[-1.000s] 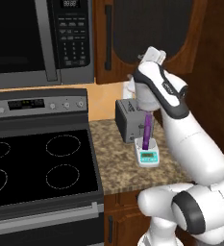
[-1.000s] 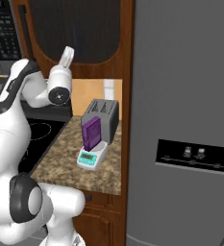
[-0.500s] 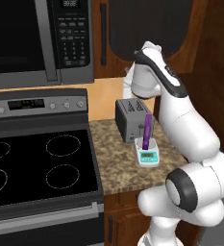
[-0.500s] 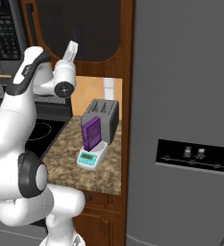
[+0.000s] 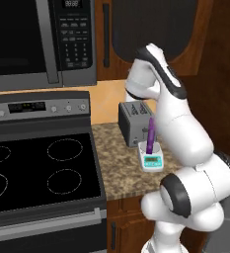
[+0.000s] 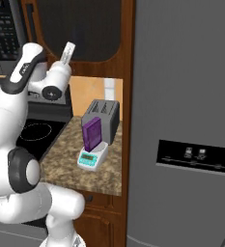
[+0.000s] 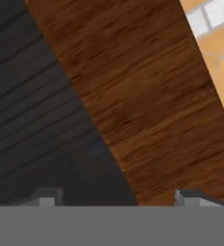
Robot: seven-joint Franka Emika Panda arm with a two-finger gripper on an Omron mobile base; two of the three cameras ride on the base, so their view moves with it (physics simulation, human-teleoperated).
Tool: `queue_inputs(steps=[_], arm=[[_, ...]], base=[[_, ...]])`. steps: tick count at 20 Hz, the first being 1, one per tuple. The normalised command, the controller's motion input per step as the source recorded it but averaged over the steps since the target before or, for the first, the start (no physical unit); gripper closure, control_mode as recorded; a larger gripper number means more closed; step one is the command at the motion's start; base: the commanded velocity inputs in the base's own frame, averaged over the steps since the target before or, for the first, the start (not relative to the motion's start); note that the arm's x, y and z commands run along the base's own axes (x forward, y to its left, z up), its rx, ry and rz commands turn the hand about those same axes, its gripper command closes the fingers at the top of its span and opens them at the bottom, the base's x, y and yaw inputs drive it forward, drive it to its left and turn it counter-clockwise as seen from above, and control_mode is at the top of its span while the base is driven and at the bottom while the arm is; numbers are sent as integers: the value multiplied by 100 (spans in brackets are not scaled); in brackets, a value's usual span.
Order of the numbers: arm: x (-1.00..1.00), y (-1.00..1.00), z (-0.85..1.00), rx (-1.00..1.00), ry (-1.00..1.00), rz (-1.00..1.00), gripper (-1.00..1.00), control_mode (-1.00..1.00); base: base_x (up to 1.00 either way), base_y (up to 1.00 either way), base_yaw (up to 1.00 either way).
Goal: Pick the cereal and place it on the digital scale for weighing, and close the cabinet.
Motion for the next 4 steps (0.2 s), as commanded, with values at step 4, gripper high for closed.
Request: queue_inputs(steps=[4], arm=[[28, -27, 3, 1, 4, -12, -100, -100]], base=[[0, 0, 0]])
